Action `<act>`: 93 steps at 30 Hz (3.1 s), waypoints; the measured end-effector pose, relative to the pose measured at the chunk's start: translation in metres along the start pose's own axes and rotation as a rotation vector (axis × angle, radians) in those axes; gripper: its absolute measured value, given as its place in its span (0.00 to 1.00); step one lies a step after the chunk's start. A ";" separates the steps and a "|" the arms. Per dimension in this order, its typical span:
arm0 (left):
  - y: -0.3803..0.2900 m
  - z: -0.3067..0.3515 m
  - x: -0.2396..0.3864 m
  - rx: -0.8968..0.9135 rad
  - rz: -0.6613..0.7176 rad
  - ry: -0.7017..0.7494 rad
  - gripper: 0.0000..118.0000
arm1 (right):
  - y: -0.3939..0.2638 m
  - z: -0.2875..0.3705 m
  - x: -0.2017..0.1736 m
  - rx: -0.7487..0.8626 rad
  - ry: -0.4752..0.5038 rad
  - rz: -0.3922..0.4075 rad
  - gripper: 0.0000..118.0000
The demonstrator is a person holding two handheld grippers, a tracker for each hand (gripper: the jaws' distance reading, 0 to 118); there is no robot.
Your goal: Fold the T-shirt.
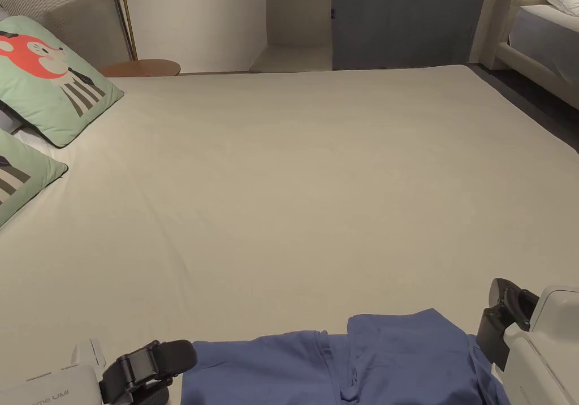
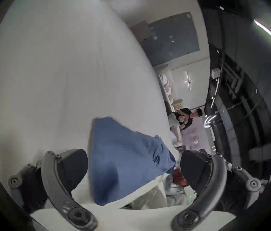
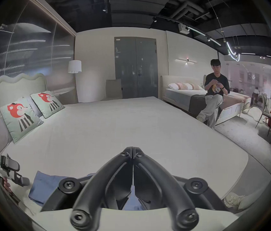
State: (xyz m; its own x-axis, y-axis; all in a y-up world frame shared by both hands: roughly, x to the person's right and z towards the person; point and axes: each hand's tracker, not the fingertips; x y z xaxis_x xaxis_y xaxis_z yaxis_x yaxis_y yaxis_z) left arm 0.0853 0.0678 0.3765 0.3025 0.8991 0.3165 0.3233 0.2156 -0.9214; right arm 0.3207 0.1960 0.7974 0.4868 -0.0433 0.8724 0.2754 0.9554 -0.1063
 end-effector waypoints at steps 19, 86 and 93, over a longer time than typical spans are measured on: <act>-0.010 0.058 -0.021 0.179 0.133 0.049 0.08 | 0.007 0.002 -0.011 0.009 0.013 0.031 0.00; -0.115 -0.133 0.168 0.195 -0.622 0.145 0.01 | -0.003 -0.008 0.022 -0.017 0.054 -0.070 0.00; -0.075 -0.043 0.116 0.340 -0.484 0.262 0.03 | -0.052 -0.054 -0.040 -0.304 0.282 0.011 0.00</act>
State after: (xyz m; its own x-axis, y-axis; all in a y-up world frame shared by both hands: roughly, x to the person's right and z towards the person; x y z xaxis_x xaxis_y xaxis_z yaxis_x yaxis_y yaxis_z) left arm 0.1344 0.1397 0.4924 0.4163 0.5562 0.7193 0.1891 0.7208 -0.6668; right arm 0.3320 0.1324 0.7424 0.6877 -0.1518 0.7100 0.4803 0.8284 -0.2881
